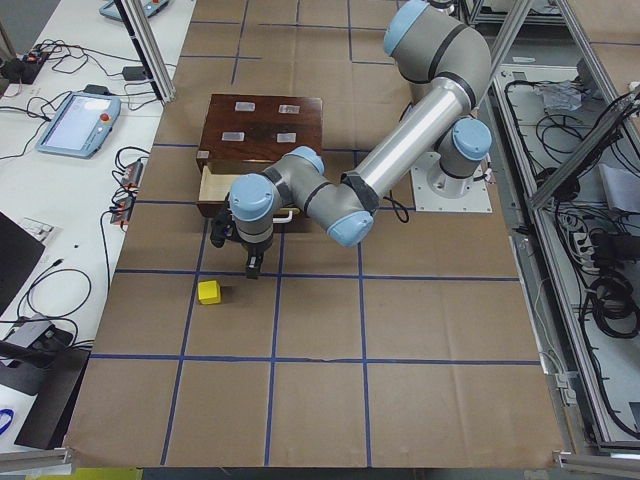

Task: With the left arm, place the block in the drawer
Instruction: 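Release the handle and move the left gripper over the yellow cube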

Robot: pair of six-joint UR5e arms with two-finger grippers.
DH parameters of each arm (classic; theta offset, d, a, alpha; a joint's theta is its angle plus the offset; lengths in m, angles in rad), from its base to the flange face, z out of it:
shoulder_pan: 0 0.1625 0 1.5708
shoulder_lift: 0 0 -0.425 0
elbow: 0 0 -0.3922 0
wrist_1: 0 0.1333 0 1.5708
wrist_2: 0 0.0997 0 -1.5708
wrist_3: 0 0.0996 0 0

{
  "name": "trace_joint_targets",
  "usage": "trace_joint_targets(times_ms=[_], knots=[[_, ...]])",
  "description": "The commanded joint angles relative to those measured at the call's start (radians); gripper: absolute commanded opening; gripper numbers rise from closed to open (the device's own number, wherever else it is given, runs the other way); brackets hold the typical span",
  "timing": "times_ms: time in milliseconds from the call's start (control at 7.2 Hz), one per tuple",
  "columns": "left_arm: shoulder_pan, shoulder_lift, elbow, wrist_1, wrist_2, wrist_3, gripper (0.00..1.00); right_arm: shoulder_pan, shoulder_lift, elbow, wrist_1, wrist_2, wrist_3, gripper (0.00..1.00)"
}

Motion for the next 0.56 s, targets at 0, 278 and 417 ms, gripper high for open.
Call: trace_joint_targets(times_ms=[0,278,417], knots=[[0.001,-0.101,0.155,0.007,0.002,-0.006,0.98,0.000,0.000,0.000,-0.001,0.000,0.000,1.00],[-0.011,-0.210,0.341,-0.042,-0.001,-0.050,0.98,0.000,0.000,0.000,-0.001,0.000,0.000,1.00],[-0.025,-0.245,0.377,-0.042,-0.007,-0.079,0.98,0.000,0.000,0.000,-0.001,0.000,0.000,1.00]])
